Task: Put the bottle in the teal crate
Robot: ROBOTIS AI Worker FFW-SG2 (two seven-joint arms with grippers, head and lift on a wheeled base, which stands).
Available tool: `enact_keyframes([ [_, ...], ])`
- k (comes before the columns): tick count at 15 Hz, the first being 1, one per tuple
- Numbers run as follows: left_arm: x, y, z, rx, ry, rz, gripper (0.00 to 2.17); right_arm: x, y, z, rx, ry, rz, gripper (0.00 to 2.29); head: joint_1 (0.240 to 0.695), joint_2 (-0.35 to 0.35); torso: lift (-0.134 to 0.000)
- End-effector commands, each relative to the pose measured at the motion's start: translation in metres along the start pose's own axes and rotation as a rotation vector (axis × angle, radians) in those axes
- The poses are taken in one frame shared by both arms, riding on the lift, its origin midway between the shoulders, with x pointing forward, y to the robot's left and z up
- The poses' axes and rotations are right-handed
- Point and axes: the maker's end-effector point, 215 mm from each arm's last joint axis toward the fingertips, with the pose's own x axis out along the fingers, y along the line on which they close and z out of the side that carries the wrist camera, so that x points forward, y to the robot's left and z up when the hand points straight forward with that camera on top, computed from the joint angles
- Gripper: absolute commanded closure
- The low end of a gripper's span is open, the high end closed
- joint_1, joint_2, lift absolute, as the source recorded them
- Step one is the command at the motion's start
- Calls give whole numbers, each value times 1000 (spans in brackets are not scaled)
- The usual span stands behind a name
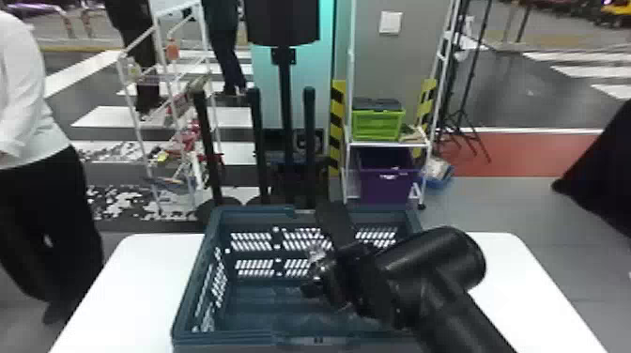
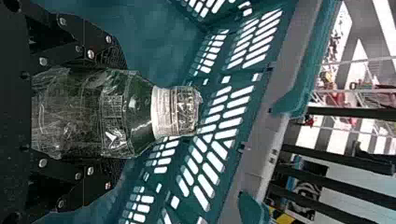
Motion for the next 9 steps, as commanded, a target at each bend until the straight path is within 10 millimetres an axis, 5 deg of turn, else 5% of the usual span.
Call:
enact_keyframes([
  [1,-1,1,-1,0,0,2,191,11,-6,-9,4,28,1,1845,499,0,0],
  [6,-2,5,-3,8,5,7,191,25,-21,-23,13,66,-10,1831,499,0,0],
  [7,-2,6,-3,8,5,8,191,27,-21,-21,15,59,-5,1517,499,0,0],
  [9,-2,7,-2,11,4,9,191,28,-20,-15,15,34,1,157,499,0,0],
])
